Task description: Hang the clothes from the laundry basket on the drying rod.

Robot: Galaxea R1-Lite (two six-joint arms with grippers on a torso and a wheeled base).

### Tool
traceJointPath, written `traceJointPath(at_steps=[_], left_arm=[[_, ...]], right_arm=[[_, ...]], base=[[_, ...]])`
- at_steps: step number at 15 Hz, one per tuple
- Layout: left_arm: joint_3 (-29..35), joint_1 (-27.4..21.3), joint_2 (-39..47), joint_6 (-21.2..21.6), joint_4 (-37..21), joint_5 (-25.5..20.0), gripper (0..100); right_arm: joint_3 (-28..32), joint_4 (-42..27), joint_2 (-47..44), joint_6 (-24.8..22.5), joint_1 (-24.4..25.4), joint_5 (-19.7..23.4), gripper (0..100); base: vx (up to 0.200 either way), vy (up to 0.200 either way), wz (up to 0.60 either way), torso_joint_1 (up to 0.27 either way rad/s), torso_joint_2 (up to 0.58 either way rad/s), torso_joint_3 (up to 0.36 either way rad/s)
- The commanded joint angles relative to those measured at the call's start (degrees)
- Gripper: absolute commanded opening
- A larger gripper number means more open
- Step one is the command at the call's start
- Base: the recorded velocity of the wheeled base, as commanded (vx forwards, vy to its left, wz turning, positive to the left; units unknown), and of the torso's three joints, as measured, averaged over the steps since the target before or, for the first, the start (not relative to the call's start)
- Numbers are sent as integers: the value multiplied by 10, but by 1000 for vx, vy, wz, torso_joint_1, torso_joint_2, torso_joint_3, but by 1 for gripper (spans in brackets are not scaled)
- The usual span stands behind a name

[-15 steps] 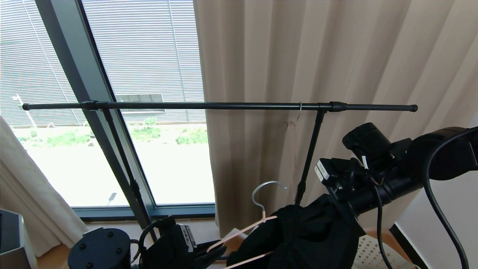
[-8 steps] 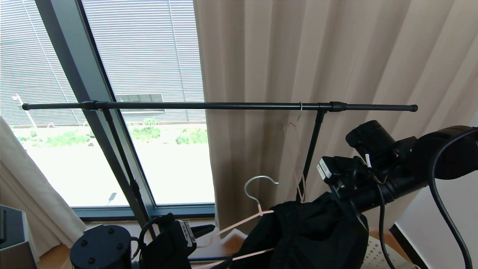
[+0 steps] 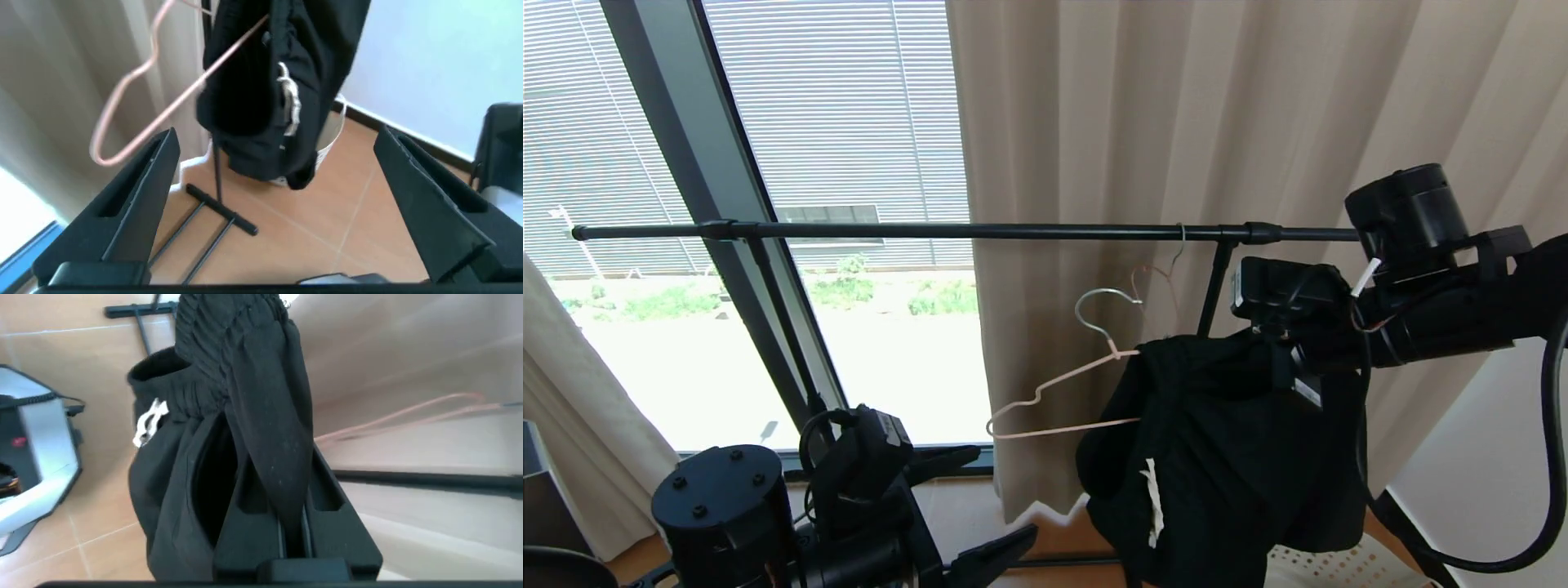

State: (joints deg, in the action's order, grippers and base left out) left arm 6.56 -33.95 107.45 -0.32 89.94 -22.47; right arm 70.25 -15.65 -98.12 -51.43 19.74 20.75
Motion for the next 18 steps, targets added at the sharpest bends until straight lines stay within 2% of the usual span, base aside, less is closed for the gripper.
traceJointPath(at_steps=[1,3,4,5,7,10,11,14,18], left_arm=[[28,9,13,-27,1,-2,100],[50,11,19,-39,-18,1,100],[74,9,19,-43,-84,5,100],[93,6,26,-47,-122,18,100],[129,-16,51,-64,-170,75,100],[159,-39,87,-84,-187,133,100],[173,-47,93,-104,-195,153,100],[193,-51,95,-140,-202,175,100],[203,-51,108,-148,-202,185,100]], right_arm=[[-7,5,29,5,6,-8,0],[-13,5,41,13,6,-8,0],[-21,17,50,18,6,-8,0],[-30,33,56,27,6,-8,0],[-56,85,70,60,8,-11,0],[-86,142,79,127,29,-44,0],[-104,164,87,131,29,-44,0],[-143,193,105,133,46,-43,0],[-173,222,124,148,50,-41,0]], base=[[0,0,0,0,0,0],[0,0,0,0,0,0],[0,0,0,0,0,0],[0,0,0,0,0,0],[0,0,0,0,0,0],[0,0,0,0,0,0],[0,0,0,0,0,0],[0,0,0,0,0,0],[0,0,0,0,0,0]])
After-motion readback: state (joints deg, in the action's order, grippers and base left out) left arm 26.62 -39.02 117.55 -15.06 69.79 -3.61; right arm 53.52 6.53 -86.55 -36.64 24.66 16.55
